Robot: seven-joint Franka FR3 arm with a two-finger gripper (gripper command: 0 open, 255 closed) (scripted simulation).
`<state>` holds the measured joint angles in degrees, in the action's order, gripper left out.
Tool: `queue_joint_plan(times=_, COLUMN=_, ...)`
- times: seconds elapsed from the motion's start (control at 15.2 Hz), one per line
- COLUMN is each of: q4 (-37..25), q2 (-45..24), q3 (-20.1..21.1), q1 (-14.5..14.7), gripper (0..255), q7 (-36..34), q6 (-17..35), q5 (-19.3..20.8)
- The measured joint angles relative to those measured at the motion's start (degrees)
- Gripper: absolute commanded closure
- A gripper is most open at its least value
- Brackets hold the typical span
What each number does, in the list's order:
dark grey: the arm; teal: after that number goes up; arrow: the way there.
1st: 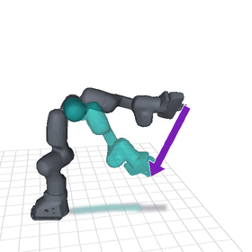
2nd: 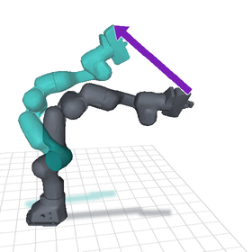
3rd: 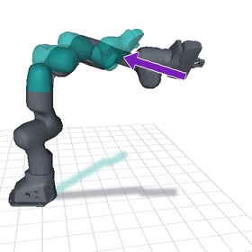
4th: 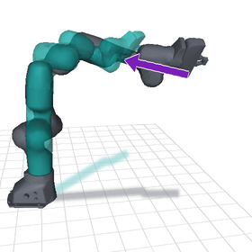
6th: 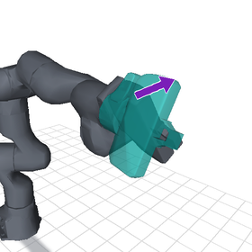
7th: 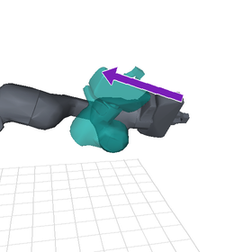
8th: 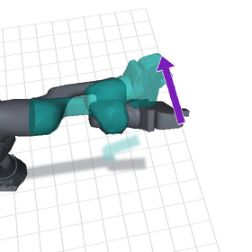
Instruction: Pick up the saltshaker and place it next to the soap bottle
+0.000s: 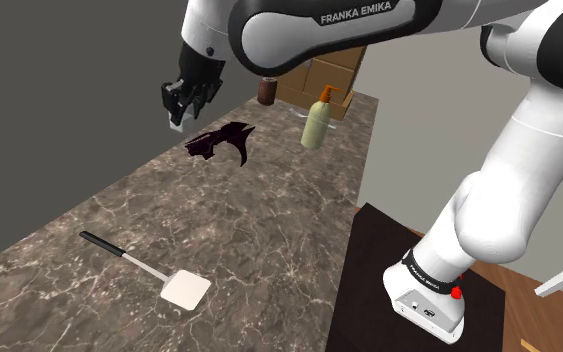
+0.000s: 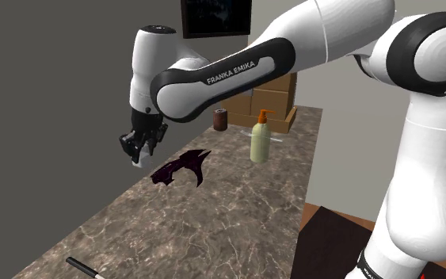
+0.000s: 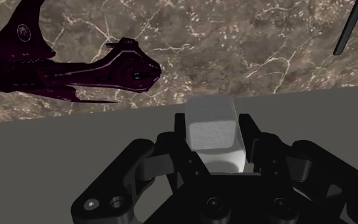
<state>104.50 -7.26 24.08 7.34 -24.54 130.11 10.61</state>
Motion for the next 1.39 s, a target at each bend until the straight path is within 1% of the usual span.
queue_joint_plan(times=0.46, q4=-4.0, q2=1.1, q3=0.2, q1=0.0, gripper=255, q7=1.0, q6=-4.9, q5=-1.1)
queue_joint_plan(times=1.39, q4=-15.5, q2=0.5, q3=0.5, q1=0.4, gripper=255, q7=2.2, q6=-15.8, q5=-1.5)
